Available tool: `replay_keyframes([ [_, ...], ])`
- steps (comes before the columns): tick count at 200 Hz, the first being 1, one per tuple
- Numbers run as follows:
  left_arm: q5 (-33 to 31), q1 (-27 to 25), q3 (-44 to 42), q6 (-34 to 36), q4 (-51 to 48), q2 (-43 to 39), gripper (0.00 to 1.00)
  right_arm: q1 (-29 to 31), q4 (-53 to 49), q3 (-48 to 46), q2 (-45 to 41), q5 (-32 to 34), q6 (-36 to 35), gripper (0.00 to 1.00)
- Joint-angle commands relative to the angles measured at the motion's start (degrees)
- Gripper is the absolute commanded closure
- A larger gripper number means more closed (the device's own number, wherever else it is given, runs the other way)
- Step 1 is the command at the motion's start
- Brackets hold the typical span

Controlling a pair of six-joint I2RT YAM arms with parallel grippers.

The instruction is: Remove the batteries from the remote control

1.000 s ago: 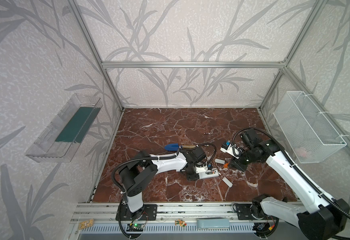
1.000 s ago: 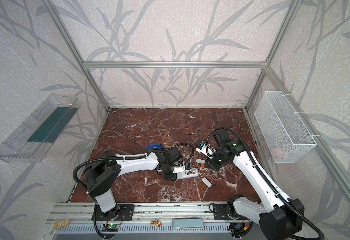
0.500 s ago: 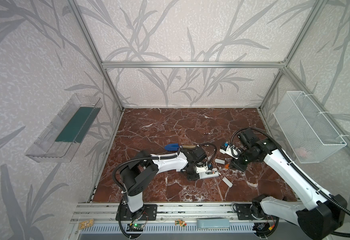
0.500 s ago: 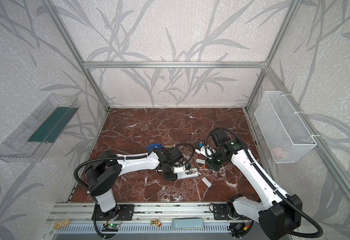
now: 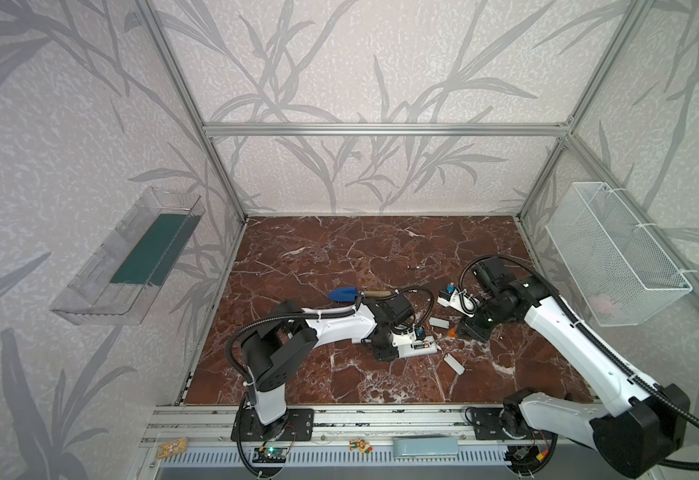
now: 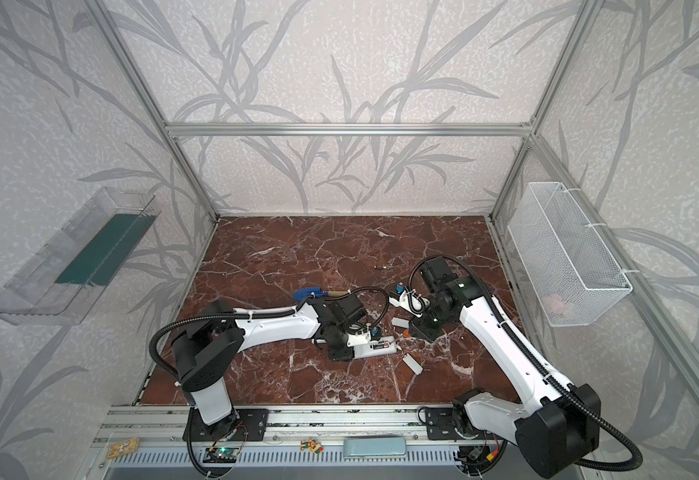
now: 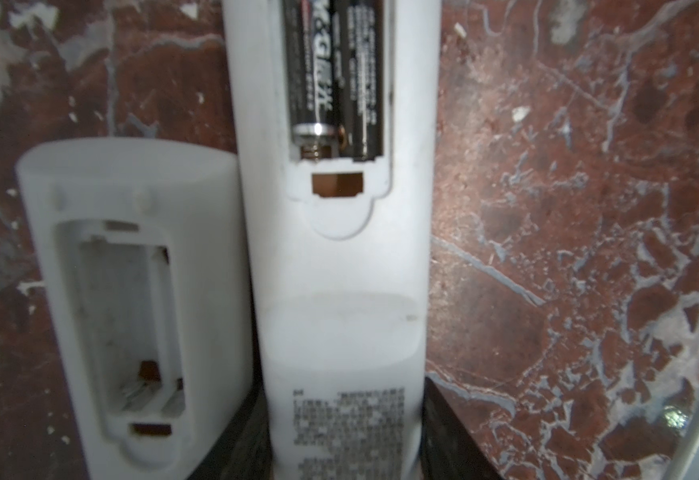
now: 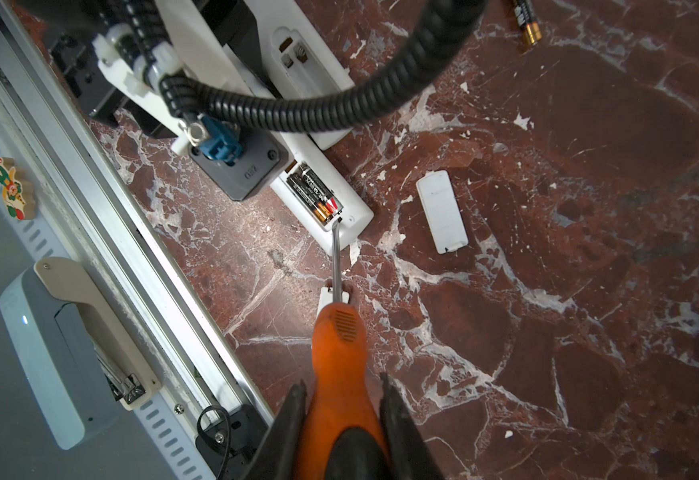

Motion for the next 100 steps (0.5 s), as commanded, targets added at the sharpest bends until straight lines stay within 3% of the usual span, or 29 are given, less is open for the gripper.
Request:
replay_keyframes([
  [1,-0.26,-0.46,-0.58,1.03,-2.23,3.17,0.83,0.31,0.76,1.03,0.89,-0.57,1.2,1.0],
  [100,-0.45,-0.52,-0.32,0.7,-2.67,3.87,0.86,0.31,-1.73,4.76,2.48,-0.38,9.51,1.0],
])
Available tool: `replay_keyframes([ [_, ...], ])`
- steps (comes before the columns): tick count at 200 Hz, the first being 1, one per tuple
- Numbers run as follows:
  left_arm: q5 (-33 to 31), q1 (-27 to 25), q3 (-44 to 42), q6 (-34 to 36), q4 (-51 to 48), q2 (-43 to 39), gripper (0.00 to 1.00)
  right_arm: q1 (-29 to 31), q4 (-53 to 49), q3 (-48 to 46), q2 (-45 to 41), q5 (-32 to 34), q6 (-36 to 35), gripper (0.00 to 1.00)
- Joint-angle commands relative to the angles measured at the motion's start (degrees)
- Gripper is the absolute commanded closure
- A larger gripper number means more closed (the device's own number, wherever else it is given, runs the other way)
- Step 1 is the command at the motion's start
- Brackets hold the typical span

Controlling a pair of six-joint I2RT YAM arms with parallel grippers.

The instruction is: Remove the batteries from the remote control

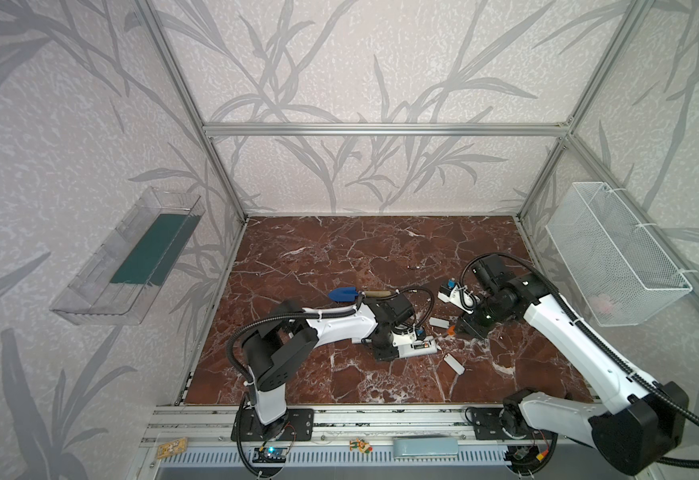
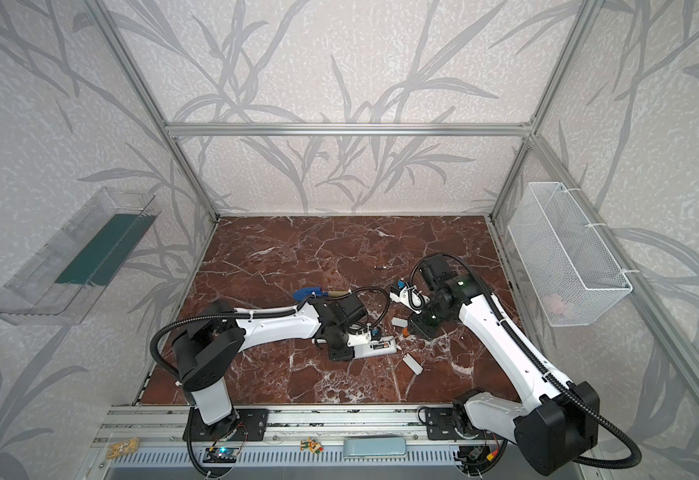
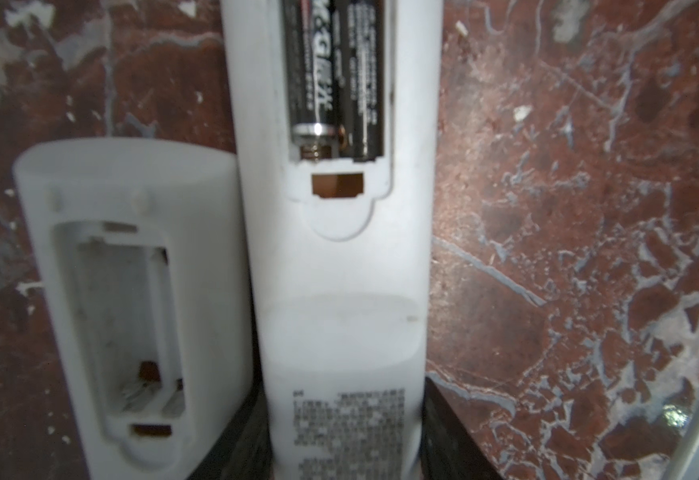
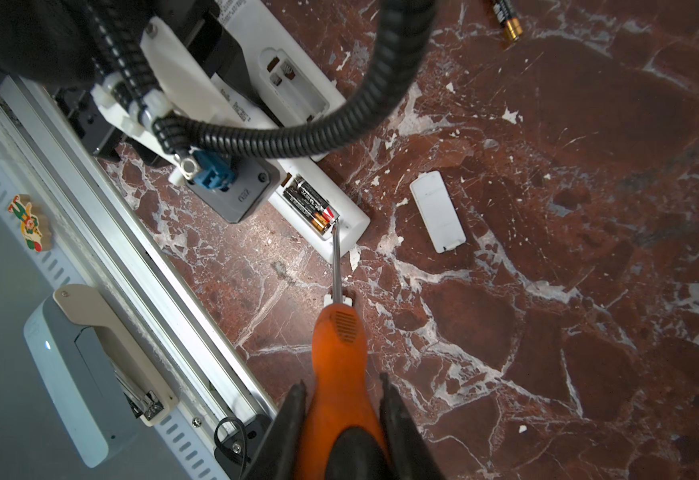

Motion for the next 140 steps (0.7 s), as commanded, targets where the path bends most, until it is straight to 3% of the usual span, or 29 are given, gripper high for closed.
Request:
replay_keyframes([
  [1,-0.22,-0.44,-0.71,0.71,-2.25,3.59,0.86,0.27,-1.83,2.97,1.5,-0.3,3.98,1.0],
  [140,-0.97,-0.8,-0.27,0.18,-2.84,4.11,0.88,0.68,-3.36,2.87,2.73,-1.4,5.2,1.0],
])
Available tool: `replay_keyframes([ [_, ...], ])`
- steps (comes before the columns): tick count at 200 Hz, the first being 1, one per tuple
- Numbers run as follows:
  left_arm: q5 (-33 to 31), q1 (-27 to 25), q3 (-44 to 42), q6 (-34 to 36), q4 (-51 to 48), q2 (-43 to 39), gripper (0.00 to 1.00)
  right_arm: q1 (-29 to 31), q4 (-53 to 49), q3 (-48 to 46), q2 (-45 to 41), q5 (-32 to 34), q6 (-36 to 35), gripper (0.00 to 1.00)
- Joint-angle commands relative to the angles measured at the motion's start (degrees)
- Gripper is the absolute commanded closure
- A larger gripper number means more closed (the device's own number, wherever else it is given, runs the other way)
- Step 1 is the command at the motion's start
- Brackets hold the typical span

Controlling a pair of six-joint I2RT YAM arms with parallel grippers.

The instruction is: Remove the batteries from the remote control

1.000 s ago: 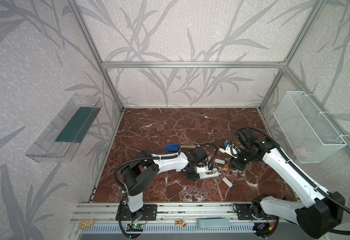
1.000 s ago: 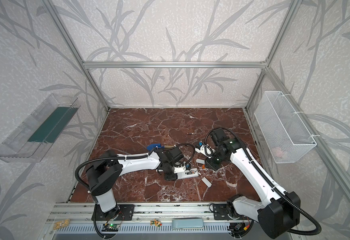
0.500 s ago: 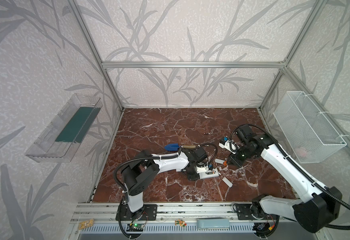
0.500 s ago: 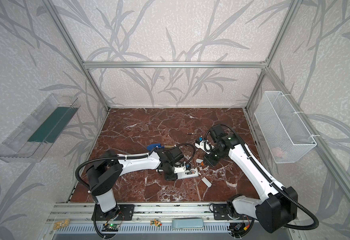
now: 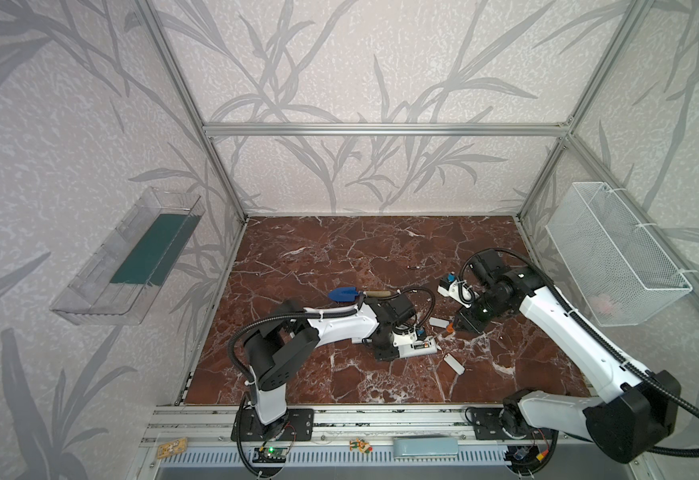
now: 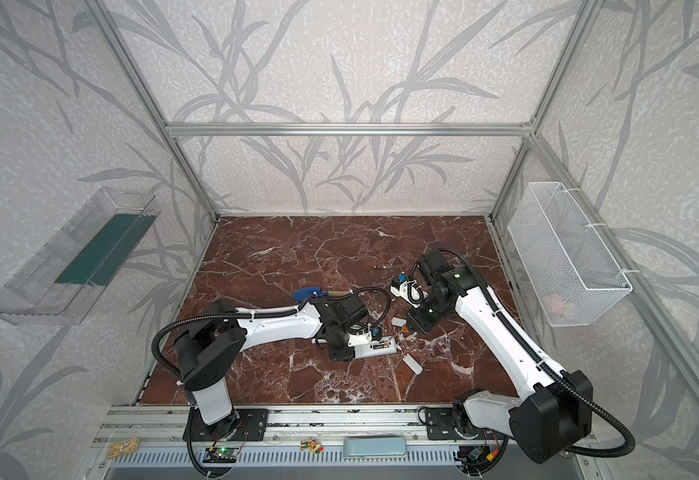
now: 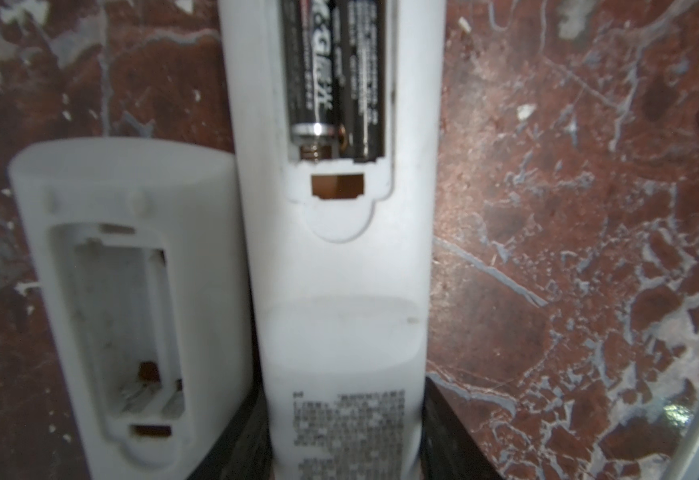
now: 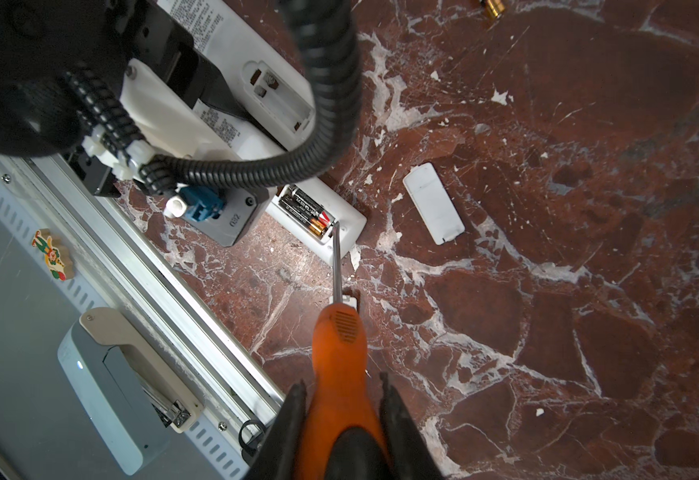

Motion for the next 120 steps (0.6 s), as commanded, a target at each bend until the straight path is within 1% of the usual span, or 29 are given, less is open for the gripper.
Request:
replay_keyframes([
  [1,-0.41,-0.5,-0.97,0.42,-2.01,3.59,0.88,0.37,-1.77,0.39,-0.11,-1.42,0.15,1.0],
  [57,-0.85,-0.72,-0.97,0.42,-2.21,3.76,0.88,0.76,-2.46,0.62,-0.17,-2.12,-0.94,1.0],
  [120,-1.26,-0.85,-0.88,0.59,-2.41,3.9,0.89,2.02,-3.17,0.91,0.77,1.21,-1.87,1.0],
])
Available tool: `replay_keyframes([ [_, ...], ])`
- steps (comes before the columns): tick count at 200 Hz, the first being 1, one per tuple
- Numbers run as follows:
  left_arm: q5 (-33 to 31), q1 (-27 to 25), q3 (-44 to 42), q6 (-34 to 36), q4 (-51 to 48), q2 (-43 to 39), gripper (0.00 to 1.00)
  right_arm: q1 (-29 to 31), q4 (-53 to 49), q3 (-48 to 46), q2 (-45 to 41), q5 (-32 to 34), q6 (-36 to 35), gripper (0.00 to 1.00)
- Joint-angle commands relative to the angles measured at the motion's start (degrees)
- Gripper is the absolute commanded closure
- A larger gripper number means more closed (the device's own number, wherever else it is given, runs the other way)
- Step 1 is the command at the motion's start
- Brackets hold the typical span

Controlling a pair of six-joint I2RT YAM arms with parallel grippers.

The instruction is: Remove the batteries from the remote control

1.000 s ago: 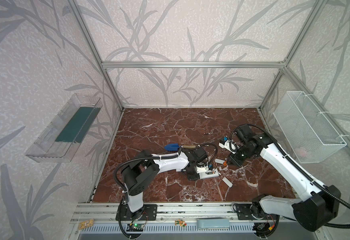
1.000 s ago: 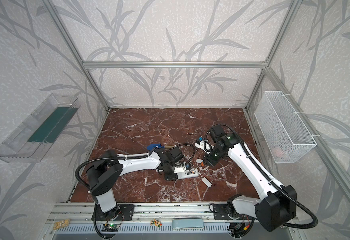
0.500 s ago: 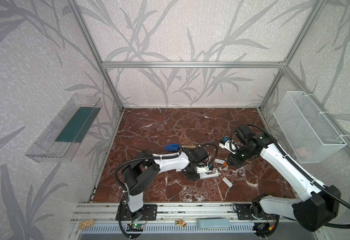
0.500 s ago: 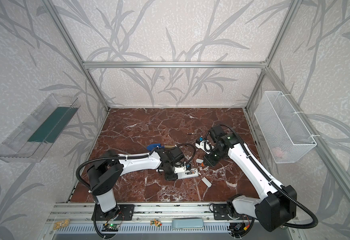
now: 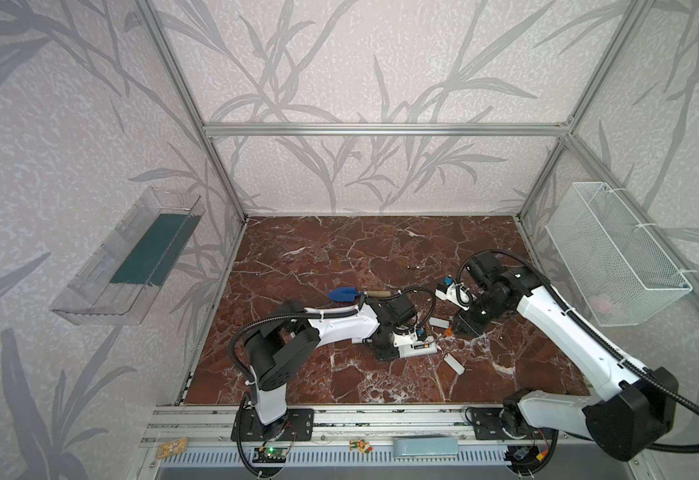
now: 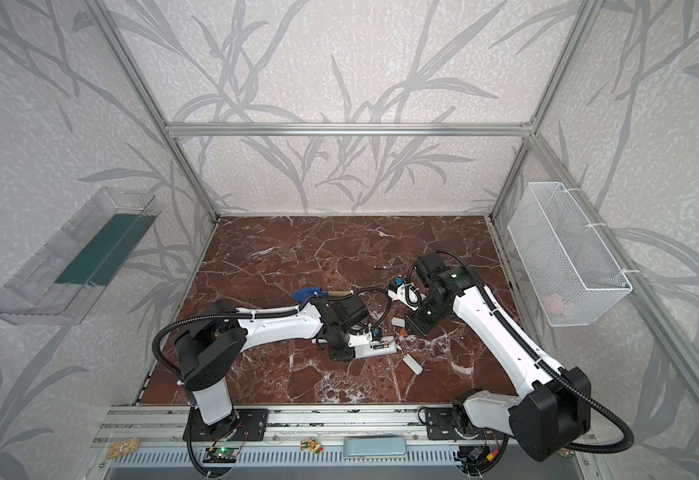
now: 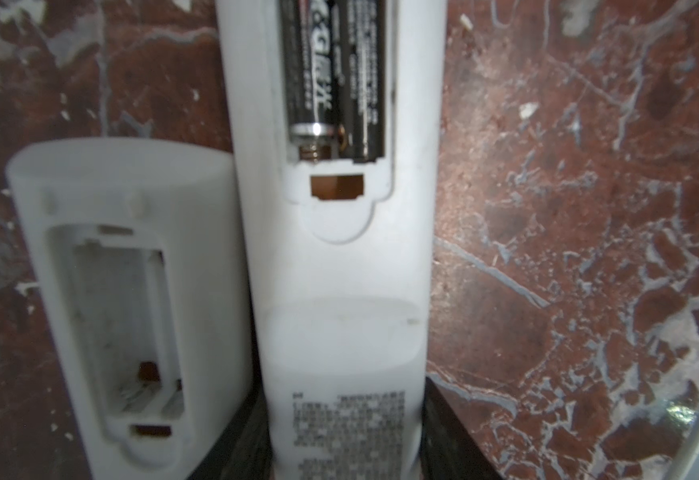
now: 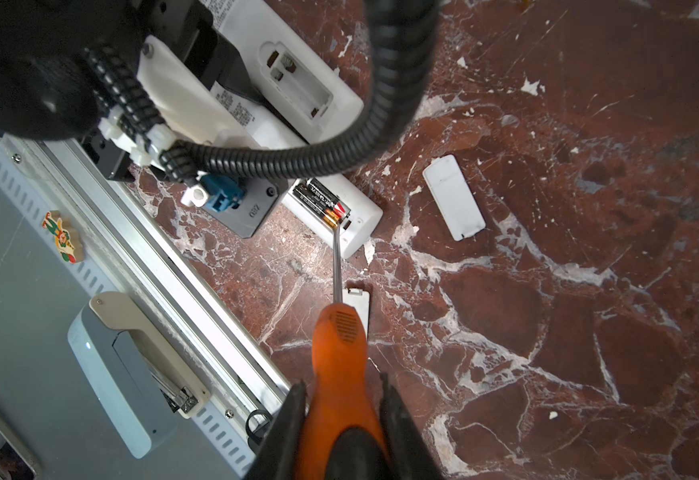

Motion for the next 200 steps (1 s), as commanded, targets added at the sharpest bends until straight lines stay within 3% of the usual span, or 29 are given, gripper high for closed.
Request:
replay_keyframes([
  [1,-0.66,-0.57,-1.14,0.7,-2.05,3.71,0.89,0.54,-1.79,0.89,0.02,1.43,-1.02,1.0],
  [171,-1.71,-1.18,-0.79,0.88,-2.73,4.08,0.9,1.69,0.03,-0.18,1.14,0.76,-4.17,1.0],
  [200,-1.78,-1.18,-0.79,0.81,-2.72,4.18,0.9,4.72,-1.55,-0.82,0.82,6.84,-6.99,1.0],
])
